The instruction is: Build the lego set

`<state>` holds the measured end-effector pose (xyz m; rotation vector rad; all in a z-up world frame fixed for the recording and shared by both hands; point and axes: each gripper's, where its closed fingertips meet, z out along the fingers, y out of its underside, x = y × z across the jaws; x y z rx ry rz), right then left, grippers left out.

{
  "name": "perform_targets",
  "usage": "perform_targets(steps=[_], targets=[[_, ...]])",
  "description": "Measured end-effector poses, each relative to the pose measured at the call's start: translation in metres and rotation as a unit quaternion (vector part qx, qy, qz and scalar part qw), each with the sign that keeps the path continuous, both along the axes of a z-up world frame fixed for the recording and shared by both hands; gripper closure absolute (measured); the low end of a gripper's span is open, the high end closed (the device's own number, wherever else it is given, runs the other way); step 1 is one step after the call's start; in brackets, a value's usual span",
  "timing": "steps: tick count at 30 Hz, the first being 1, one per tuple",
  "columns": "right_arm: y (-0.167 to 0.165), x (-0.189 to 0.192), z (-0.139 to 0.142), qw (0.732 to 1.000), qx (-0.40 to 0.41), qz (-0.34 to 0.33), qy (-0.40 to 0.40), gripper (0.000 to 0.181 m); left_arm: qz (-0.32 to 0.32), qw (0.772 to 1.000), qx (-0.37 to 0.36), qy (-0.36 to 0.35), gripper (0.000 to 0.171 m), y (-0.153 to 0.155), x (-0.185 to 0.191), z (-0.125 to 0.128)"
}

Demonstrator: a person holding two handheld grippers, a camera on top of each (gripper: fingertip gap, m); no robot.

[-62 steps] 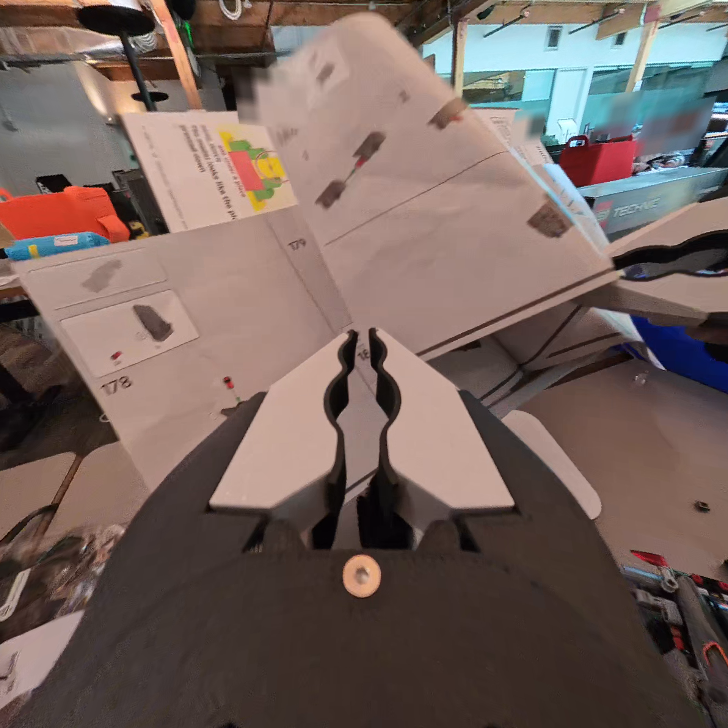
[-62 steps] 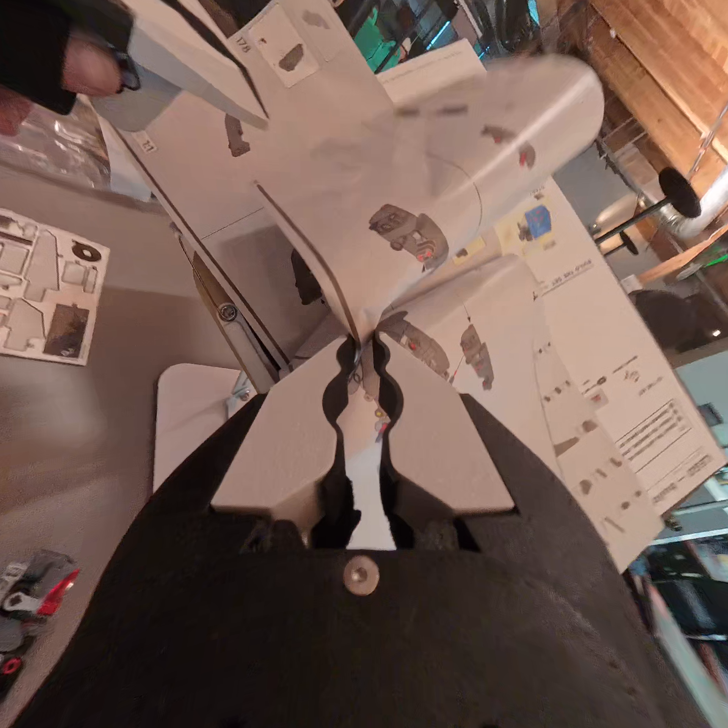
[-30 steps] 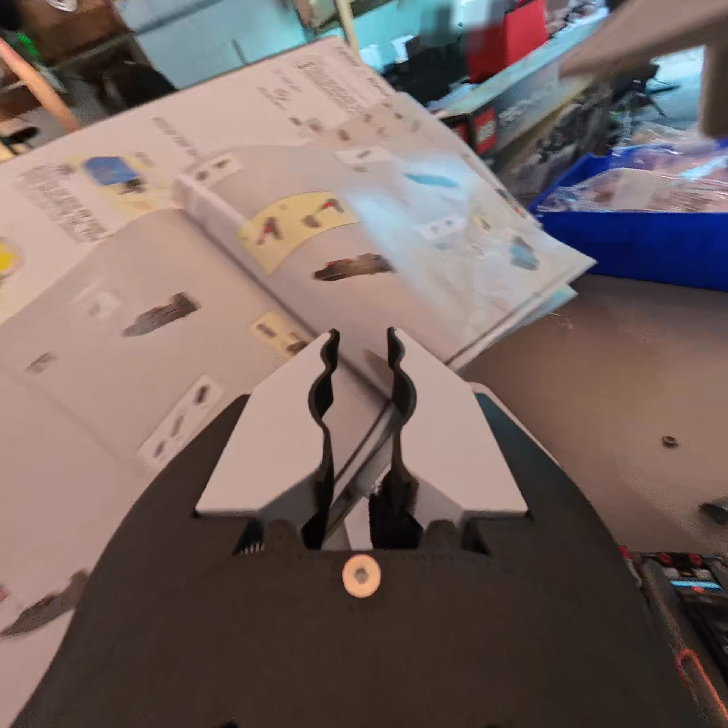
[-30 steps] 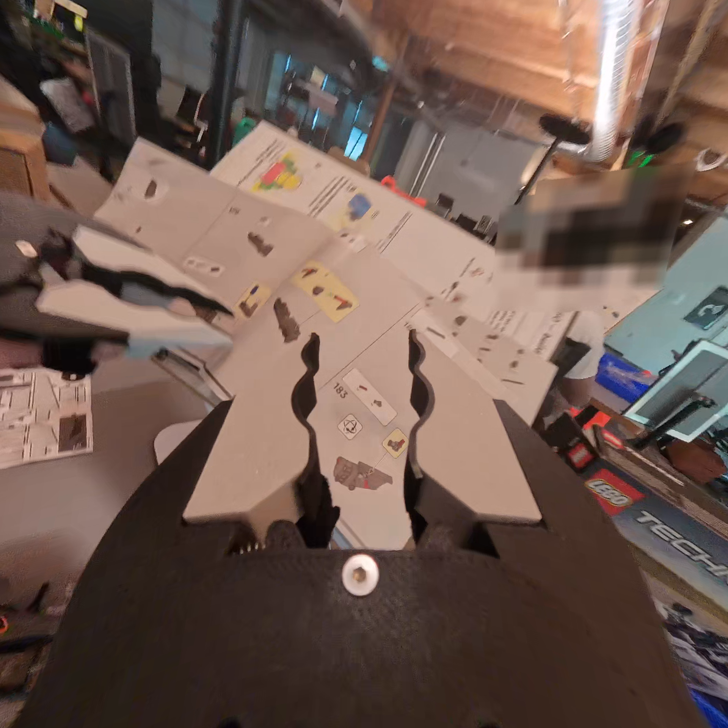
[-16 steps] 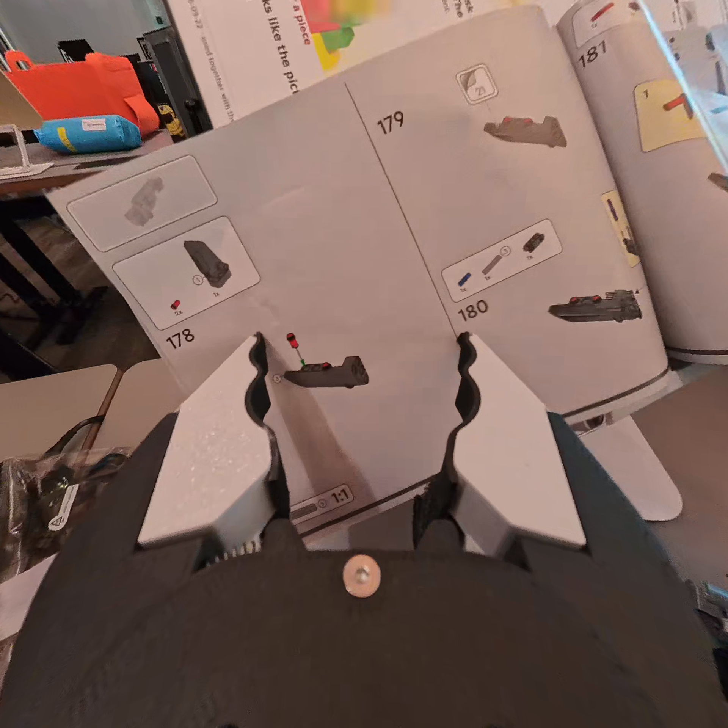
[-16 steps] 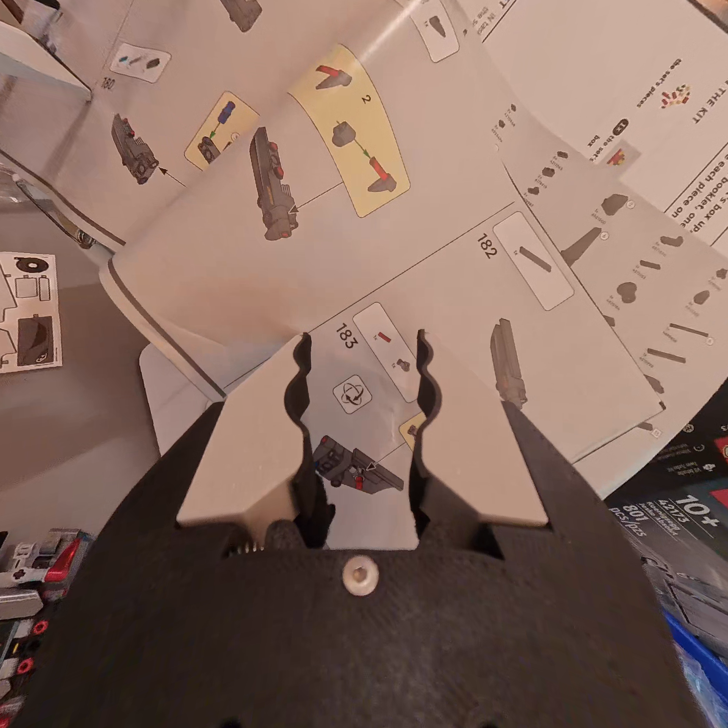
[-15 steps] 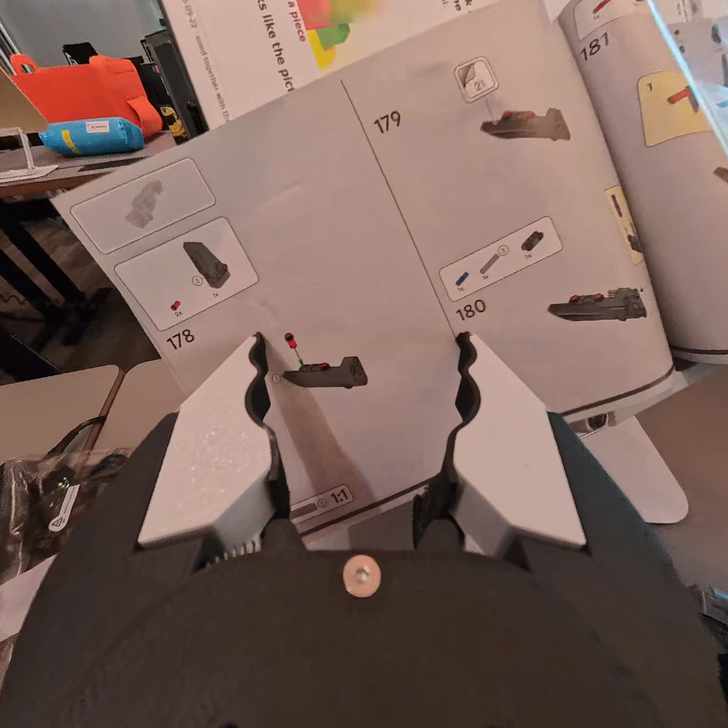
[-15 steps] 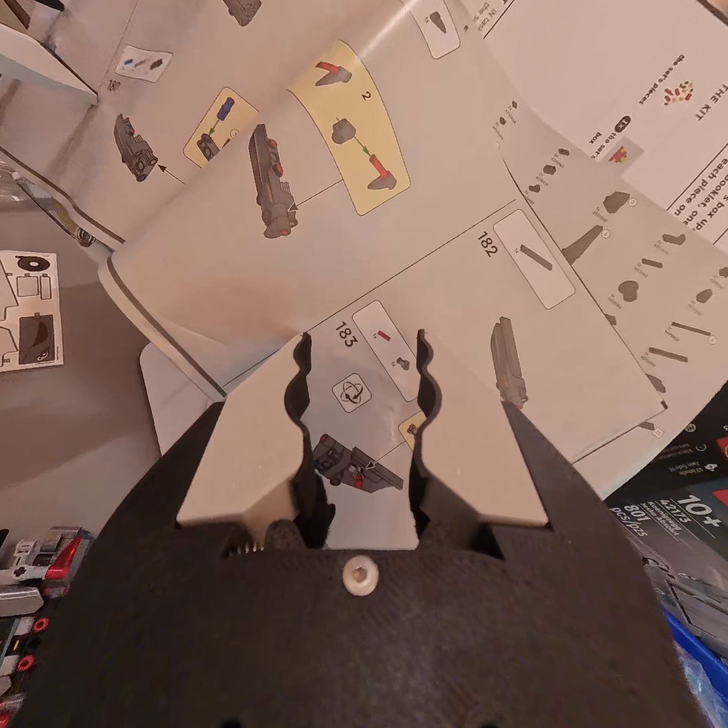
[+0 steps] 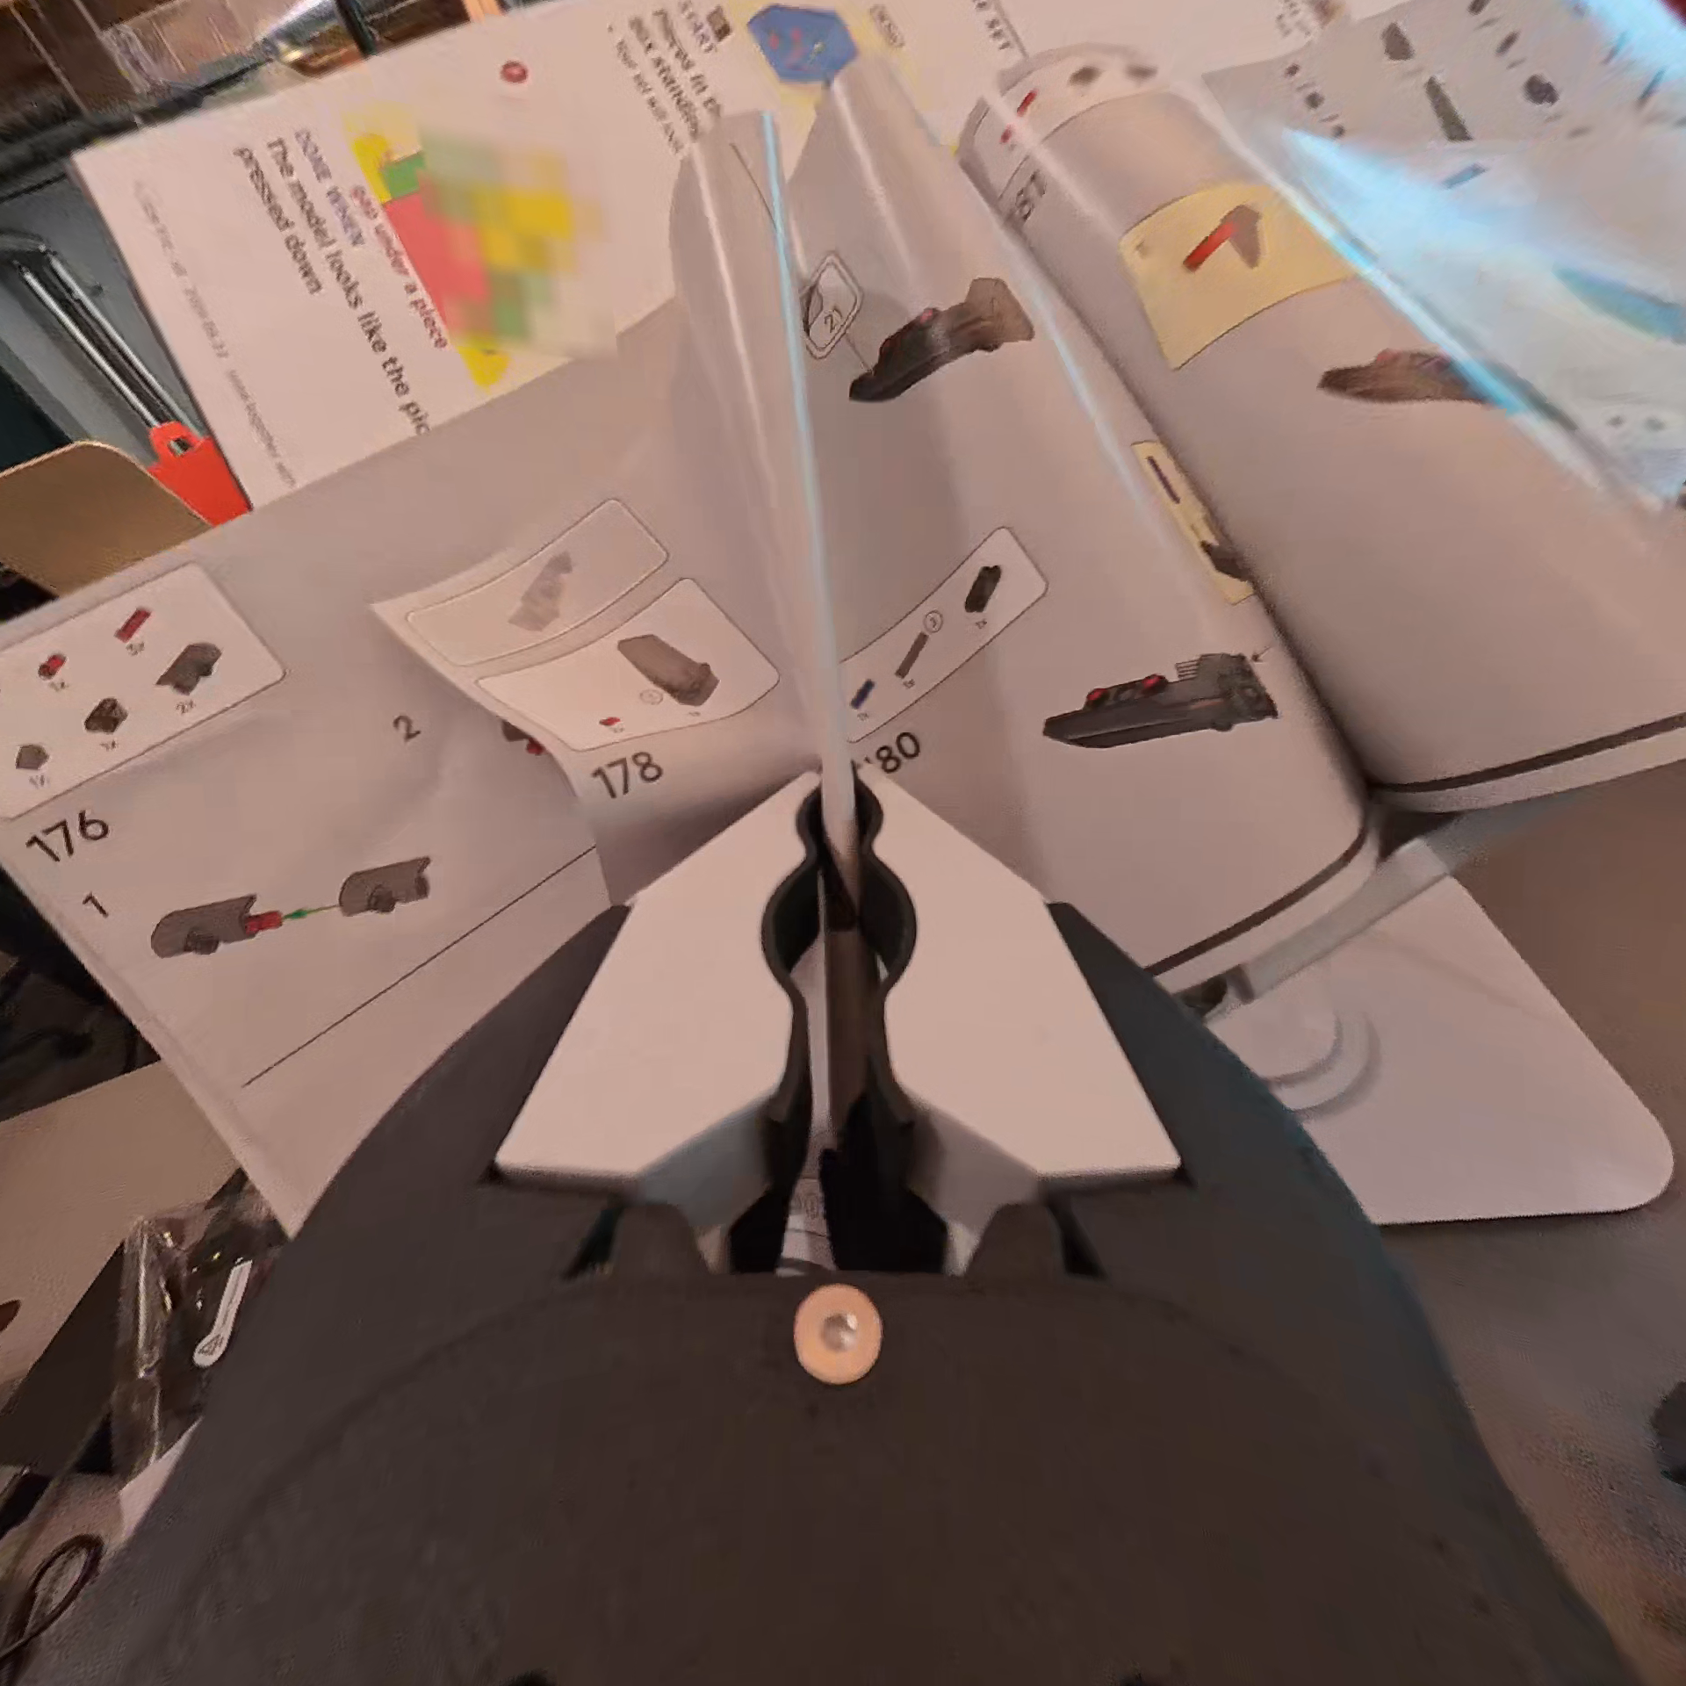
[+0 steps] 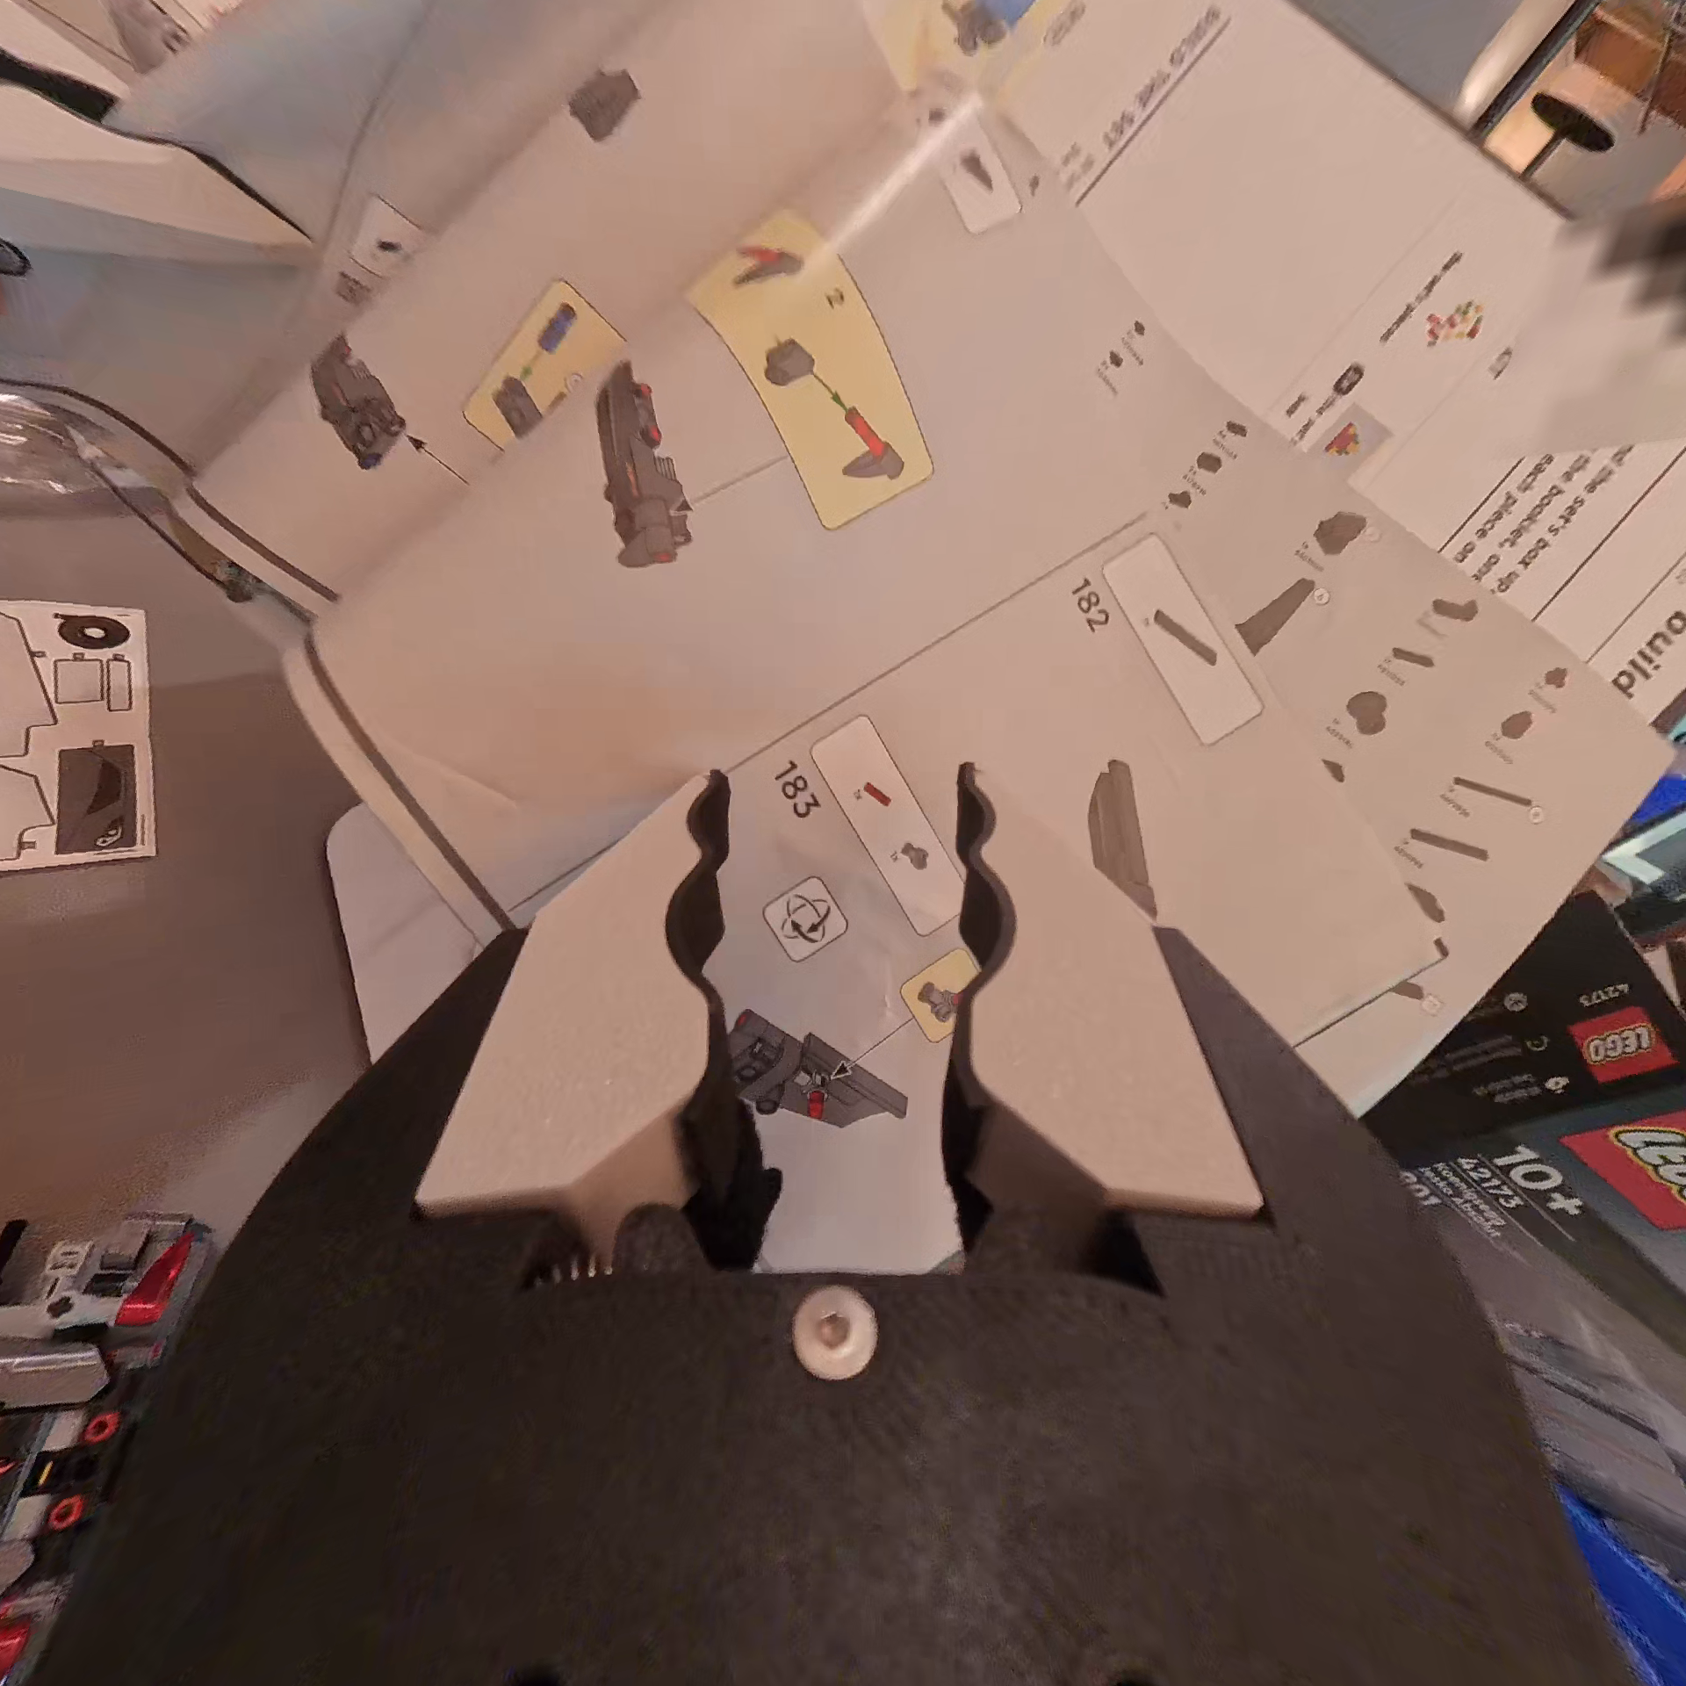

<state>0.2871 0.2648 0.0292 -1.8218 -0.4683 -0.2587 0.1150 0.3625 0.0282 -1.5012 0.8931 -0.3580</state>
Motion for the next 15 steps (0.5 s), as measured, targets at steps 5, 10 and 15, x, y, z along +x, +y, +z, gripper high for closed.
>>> perform_targets(steps=[5, 10, 15], targets=[[-0.030, -0.042, 0.033, 0.993, 0.057, 0.086, -0.052, 0.132, -0.082, 0.996, -0.007, -0.046, 0.171, -0.049, 0.037, 0.031], [-0.044, -0.080, 0.017, 0.982, 0.054, 0.119, -0.135, 0.110, -0.179, 0.983, -0.017, -0.046, 0.171, -0.104, 0.093, 0.057], [-0.021, -0.061, 0.004, 0.991, 0.068, 0.043, -0.107, 0.105, -0.200, 0.979, 0.039, -0.008, 0.163, -0.136, 0.130, 0.072]])
